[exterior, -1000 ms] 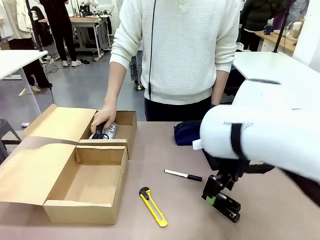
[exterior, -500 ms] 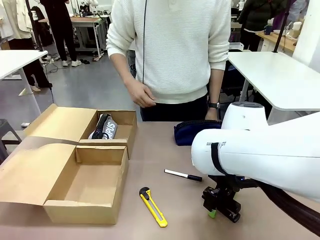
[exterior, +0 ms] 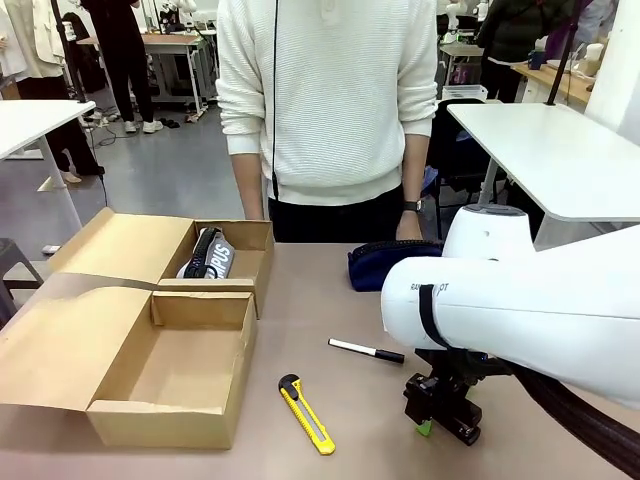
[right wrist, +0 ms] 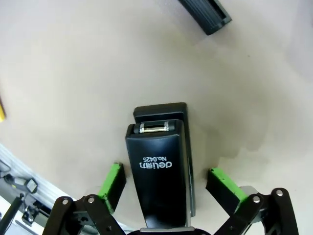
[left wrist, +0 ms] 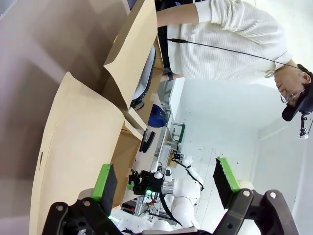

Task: Place items inside the box.
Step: Pick up a Pencil pouch or Stapler and place it inside the Mailer Box closest to the robot.

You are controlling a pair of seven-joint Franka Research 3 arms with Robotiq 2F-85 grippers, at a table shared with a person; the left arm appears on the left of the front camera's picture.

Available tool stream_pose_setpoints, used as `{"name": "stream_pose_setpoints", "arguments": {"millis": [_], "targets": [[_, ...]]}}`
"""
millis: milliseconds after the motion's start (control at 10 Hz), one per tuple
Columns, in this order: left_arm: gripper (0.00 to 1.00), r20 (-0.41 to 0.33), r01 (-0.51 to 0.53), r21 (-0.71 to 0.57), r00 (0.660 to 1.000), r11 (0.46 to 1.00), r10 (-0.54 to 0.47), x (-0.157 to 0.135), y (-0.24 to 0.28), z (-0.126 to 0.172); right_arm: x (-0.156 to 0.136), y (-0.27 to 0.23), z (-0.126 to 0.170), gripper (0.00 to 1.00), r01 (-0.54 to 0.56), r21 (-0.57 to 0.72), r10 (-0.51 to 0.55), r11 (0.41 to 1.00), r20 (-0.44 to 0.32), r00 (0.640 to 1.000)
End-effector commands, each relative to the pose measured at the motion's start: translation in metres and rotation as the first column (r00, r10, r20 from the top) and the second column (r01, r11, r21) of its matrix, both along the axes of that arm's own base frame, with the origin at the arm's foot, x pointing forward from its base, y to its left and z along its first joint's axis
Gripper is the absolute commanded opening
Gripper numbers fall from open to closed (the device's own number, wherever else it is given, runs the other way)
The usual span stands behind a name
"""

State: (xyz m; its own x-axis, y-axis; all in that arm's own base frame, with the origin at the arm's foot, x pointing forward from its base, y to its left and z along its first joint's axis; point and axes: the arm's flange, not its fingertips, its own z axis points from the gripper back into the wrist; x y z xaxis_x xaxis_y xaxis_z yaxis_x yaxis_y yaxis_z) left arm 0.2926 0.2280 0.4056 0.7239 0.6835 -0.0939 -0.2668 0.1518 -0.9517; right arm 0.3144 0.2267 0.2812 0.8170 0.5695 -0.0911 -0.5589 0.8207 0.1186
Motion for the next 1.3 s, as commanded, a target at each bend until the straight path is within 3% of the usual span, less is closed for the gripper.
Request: {"name": "stream_pose_setpoints", "arguments": {"millis": [0, 100, 200, 800, 1200], "targets": [[1.00, 0.015, 0.016, 0.008, 1.000, 1.000, -0.016, -0.003, 0.001, 0.000, -0.021, -0.022, -0.007, 0.00, -0.005, 0.031, 0.005, 1.000, 0.006, 1.000], [1.00, 0.015, 0.016, 0.008, 1.000, 1.000, -0.016, -0.003, 0.001, 0.000, -0.021, -0.023, -0.003, 0.35, 0.004, 0.038, -0.004, 0.999, 0.019, 1.000], [1.00, 0.015, 0.016, 0.008, 1.000, 1.000, -0.016, -0.003, 0.001, 0.000, -0.024, -0.025, 0.000, 0.00, -0.004, 0.039, 0.003, 0.999, 0.028, 1.000], [1.00, 0.015, 0.016, 0.008, 1.000, 1.000, -0.016, -0.003, 0.001, 0.000, -0.037, -0.028, 0.018, 0.00, -0.040, 0.049, 0.037, 0.998, 0.060, 0.998], [1.00, 0.015, 0.016, 0.008, 1.000, 1.000, -0.016, -0.003, 0.001, 0.000, -0.037, -0.030, 0.022, 0.00, -0.034, 0.071, 0.033, 0.997, 0.009, 0.999]]}}
